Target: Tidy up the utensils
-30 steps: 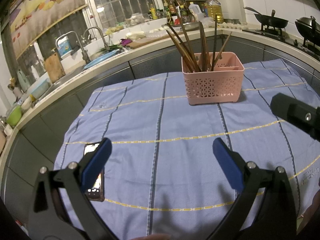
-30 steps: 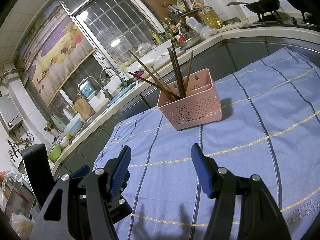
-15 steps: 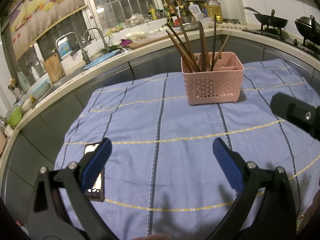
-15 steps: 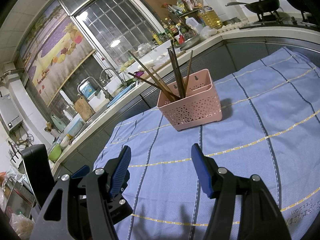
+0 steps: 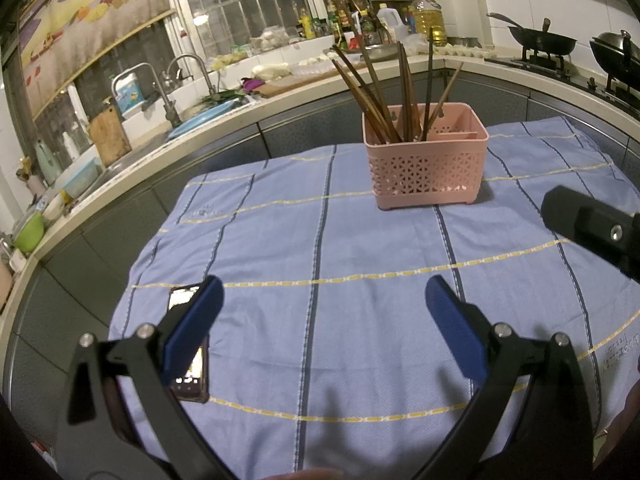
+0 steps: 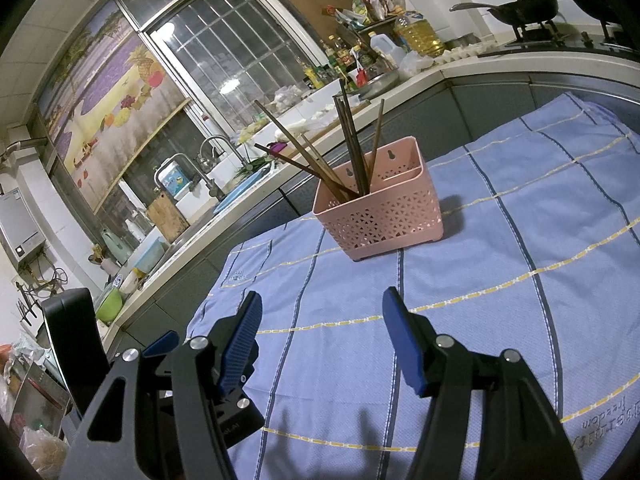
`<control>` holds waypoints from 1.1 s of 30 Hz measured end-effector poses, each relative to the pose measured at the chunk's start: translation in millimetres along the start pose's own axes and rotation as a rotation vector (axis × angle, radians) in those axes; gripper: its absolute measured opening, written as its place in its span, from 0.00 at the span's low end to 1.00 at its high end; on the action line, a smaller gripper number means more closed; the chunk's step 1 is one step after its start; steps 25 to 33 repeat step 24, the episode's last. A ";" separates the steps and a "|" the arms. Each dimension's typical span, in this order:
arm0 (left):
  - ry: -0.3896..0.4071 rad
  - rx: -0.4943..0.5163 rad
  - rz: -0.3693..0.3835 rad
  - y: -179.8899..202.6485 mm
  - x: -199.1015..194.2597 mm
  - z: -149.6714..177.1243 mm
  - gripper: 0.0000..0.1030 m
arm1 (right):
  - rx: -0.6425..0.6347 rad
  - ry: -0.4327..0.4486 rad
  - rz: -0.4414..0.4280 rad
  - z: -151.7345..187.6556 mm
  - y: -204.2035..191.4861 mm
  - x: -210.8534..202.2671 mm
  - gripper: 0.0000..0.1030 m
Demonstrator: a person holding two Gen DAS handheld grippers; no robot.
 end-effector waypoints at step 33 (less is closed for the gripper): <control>-0.029 -0.009 0.031 -4.6 7.3 2.3 0.94 | 0.009 0.021 0.077 3.5 18.2 -10.9 0.61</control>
Point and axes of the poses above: each gripper's, at about its wrist camera, not at the fingertips, and x roughly the way its jaws point, y to its right, z to its underside, the point moved 6 cm from there along x, roughly the way its jaws point, and after that the axes turned 7 degrees about y, right-handed, at the moved point
